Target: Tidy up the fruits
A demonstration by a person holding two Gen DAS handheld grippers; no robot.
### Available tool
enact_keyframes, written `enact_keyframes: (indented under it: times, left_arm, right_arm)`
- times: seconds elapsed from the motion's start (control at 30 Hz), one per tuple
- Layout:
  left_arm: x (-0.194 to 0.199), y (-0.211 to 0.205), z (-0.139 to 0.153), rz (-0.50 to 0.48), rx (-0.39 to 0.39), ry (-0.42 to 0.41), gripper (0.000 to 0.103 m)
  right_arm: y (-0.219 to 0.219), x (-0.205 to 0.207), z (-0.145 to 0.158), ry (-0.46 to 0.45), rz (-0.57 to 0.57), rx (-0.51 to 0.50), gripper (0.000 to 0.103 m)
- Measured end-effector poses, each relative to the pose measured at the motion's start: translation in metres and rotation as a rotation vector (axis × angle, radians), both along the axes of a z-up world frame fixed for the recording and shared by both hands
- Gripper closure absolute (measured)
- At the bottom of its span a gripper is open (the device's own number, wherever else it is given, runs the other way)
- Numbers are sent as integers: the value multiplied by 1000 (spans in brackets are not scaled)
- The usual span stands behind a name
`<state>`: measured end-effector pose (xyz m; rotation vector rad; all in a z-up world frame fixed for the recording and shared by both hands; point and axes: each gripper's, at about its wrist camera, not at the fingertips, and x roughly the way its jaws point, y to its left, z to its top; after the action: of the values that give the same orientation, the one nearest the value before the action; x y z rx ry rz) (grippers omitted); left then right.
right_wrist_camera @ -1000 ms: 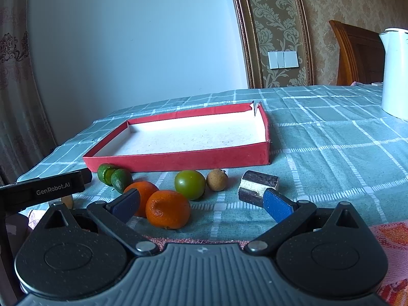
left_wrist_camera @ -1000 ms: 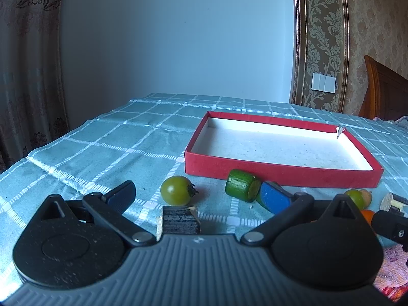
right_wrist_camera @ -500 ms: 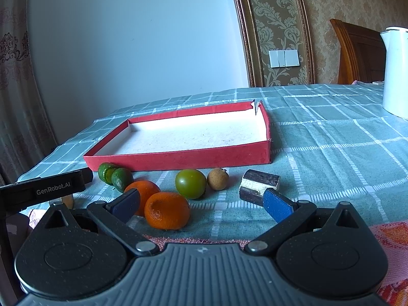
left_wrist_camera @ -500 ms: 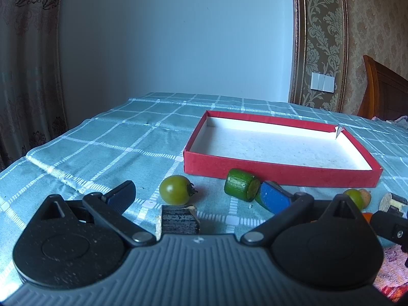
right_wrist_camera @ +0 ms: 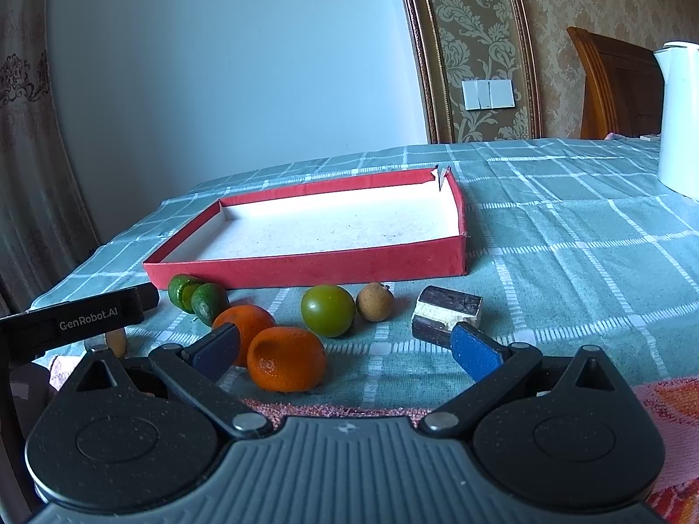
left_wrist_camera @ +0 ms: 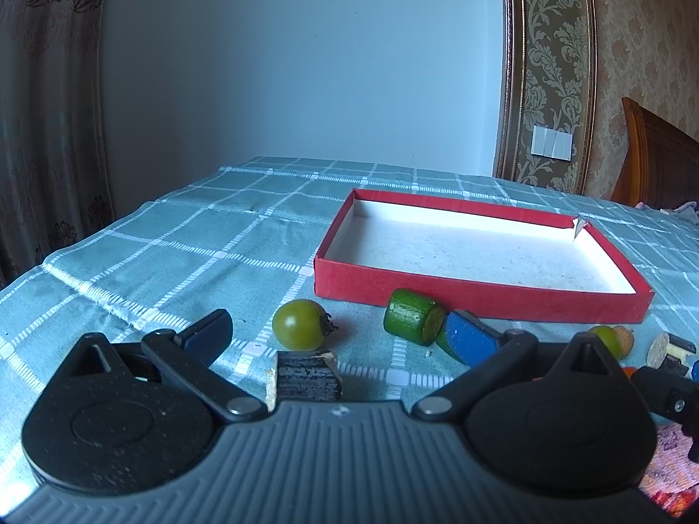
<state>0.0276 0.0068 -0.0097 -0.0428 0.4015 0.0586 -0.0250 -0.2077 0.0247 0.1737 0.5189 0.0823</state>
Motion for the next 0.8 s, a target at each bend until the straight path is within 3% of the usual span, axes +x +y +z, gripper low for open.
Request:
enact_keyframes:
  times: [0.8]
  left_arm:
    - [-3,3,1,0,-14,-6,0]
  right_arm:
    - [-5,-5,2,-14,42,18,0]
